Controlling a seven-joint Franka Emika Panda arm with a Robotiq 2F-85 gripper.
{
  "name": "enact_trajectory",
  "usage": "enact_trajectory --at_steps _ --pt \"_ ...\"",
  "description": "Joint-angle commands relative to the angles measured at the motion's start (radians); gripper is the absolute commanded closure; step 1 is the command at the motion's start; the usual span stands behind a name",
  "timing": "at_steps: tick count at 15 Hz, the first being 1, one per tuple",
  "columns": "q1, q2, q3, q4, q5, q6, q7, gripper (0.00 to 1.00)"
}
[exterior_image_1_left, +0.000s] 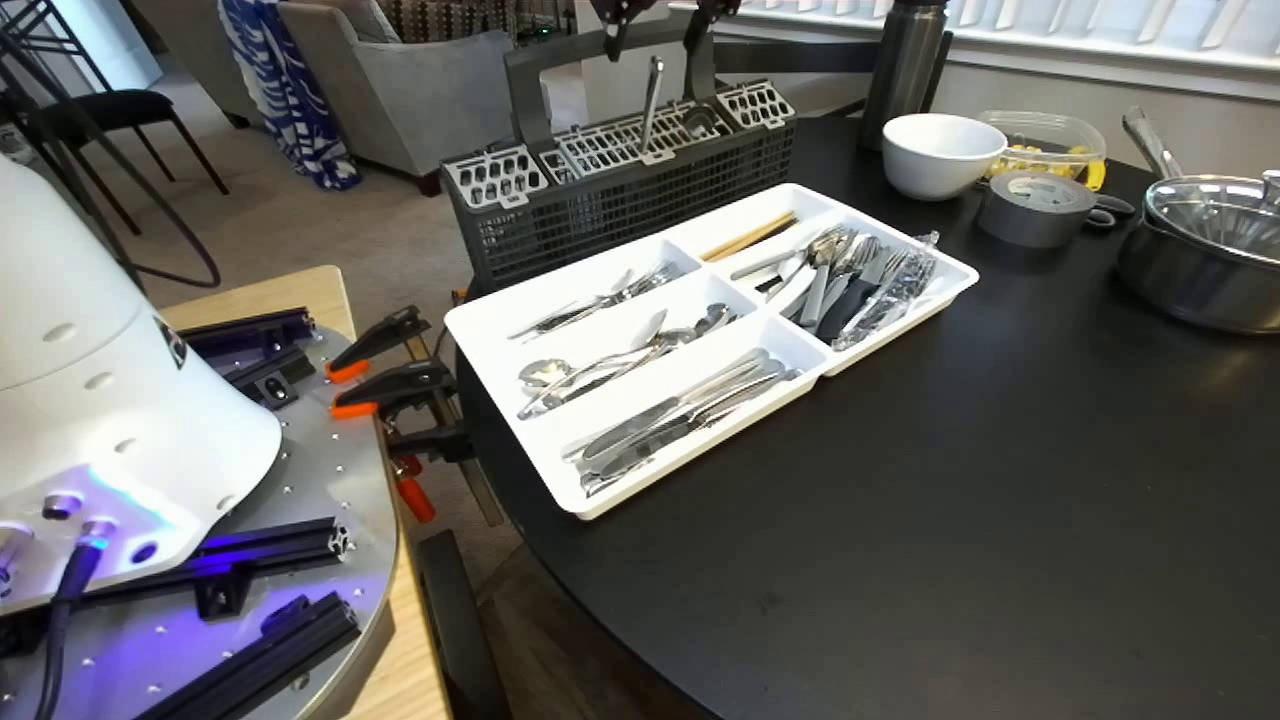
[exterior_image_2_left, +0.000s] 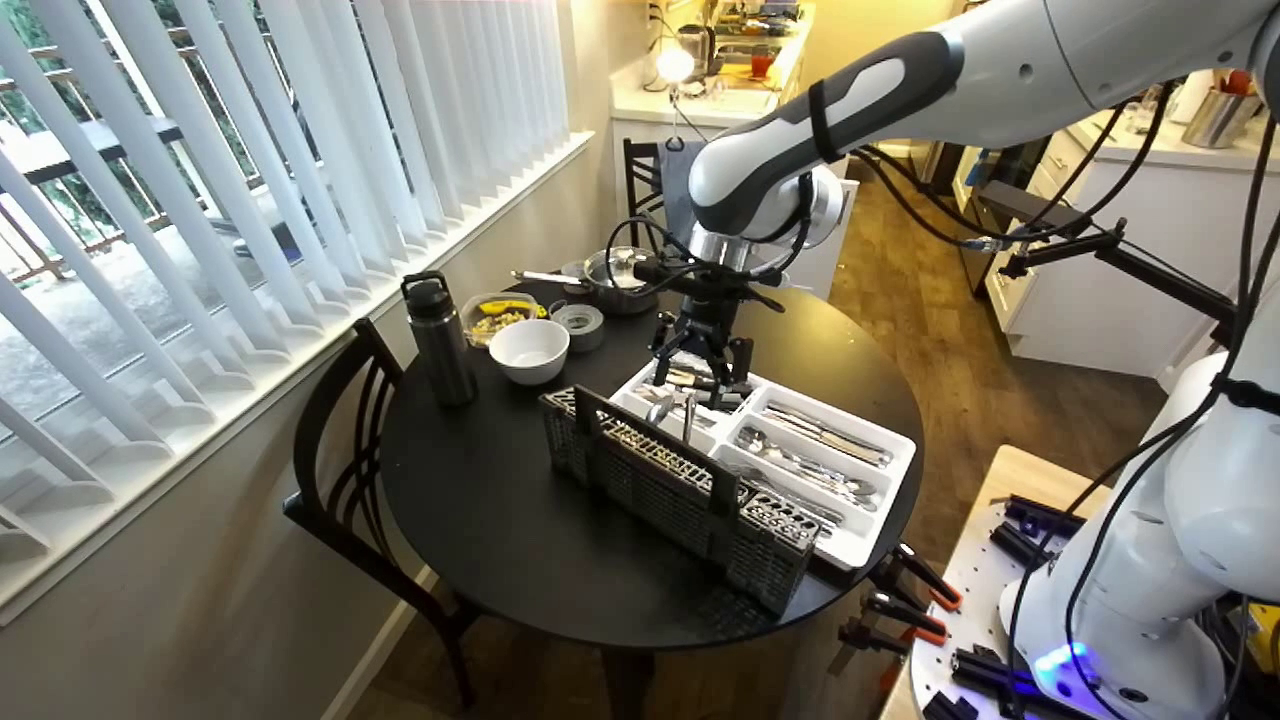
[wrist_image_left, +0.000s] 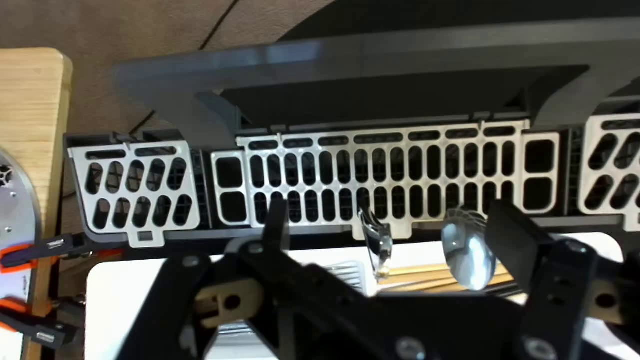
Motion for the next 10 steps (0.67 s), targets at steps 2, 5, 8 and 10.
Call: enact_trajectory --at_steps 2,5,8,10 --pt "-0.006 0.065 0.024 0.057 -0.083 -0.074 0.002 0.0" --pt "-0.004 0.079 0.028 0.054 -0.131 -0.072 0.01 0.0" --pt "0.002 0.074 0.031 0.041 -0.167 -0.06 0.017 0.33" --pt "0.006 0.054 0.033 0.028 -0.188 -0.05 0.024 0.47"
